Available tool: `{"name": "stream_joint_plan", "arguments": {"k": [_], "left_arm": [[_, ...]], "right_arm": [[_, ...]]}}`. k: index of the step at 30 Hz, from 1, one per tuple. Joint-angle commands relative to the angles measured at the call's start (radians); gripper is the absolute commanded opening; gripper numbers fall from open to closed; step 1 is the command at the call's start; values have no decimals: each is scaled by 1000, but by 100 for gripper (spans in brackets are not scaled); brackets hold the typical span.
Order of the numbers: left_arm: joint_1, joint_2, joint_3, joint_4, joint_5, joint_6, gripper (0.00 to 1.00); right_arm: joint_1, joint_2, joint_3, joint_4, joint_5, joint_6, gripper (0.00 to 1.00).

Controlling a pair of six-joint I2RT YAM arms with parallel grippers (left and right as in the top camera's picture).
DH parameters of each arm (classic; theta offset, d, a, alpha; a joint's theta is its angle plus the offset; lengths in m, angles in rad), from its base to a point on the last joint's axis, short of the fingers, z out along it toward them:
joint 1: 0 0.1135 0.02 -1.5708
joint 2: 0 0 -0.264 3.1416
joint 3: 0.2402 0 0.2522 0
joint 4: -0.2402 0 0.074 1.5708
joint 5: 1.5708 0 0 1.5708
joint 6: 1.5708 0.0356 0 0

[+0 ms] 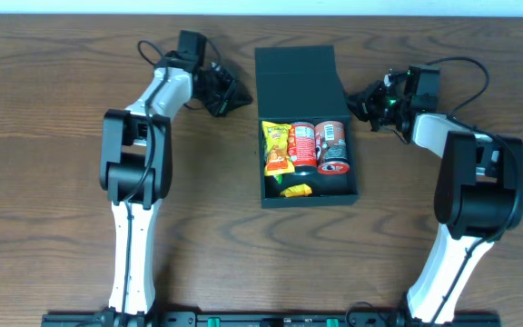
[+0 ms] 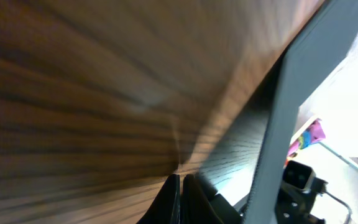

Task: Pack container
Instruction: 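Grip the lid edges with both grippers and lift it upright, then push the lid forward with both grippers to close the box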

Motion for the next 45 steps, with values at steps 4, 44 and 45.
{"name": "stream_joint_plan", "arguments": {"k": [4,44,45], "left_arm": [[-9,8,15,12,-18,-7,5],[-20,8,16,478,343,-258,6],[-20,8,16,509,361,-273,6]], "right_arm": [[-3,13,-3,-11,-12,-13,2],[7,13,-3,290,-185,156,2],[7,13,-3,290,-188,156,2]]}}
